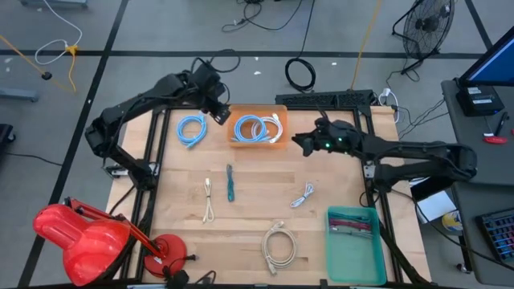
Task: Pick & Place USB Port
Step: Put the large blue charger cable into the orange bin
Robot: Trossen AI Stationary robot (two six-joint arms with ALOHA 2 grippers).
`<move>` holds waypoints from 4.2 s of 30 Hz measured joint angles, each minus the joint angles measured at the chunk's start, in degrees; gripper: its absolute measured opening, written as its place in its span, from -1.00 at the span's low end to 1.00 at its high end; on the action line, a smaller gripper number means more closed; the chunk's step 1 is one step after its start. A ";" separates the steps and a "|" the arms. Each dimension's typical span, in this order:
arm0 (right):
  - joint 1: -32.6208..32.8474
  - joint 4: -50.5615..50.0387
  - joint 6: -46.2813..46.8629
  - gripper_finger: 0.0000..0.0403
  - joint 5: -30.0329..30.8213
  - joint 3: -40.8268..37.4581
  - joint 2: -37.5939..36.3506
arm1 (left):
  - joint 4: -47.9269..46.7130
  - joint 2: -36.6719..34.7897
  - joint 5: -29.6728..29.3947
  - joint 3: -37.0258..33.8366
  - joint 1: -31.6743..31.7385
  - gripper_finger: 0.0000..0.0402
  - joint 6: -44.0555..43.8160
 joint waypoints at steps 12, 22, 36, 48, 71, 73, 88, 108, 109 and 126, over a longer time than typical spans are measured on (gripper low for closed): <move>-2.47 2.44 1.69 -0.30 -8.82 0.02 5.04 | -12.59 6.48 -12.27 -3.31 1.51 -0.65 6.69; -2.47 3.01 0.47 -0.30 -8.69 0.02 3.49 | -6.56 9.09 -11.90 -19.75 7.42 -0.08 0.86; -2.47 3.22 0.25 -0.30 -8.43 0.00 3.49 | 3.01 9.09 -7.91 -23.80 5.35 0.09 3.71; -2.47 3.24 0.63 -0.30 -8.43 0.00 3.49 | 7.28 14.61 -8.40 -23.65 4.23 -0.05 2.23; -2.47 5.85 2.01 -0.30 -8.62 0.00 3.46 | 1.13 0.99 -15.05 -19.53 2.59 -0.92 5.87; -2.45 5.87 2.01 -0.30 -8.63 0.00 3.46 | 1.36 -0.60 -15.16 -17.72 1.81 -0.92 6.74; -2.45 5.84 2.16 -0.30 -8.45 0.00 3.46 | 6.65 1.94 -4.08 6.39 -5.97 -0.92 8.41; -2.45 16.85 11.60 -0.30 -8.65 -0.02 3.46 | -4.18 19.44 -3.79 25.94 -16.51 -0.92 25.20; -2.45 16.99 11.82 -0.30 -8.67 -0.02 3.46 | -3.20 19.95 -3.61 25.94 -16.73 -0.92 25.34; -2.43 17.21 11.13 -0.30 -8.25 -0.02 3.46 | 7.99 27.44 6.20 25.94 -14.18 -0.92 20.23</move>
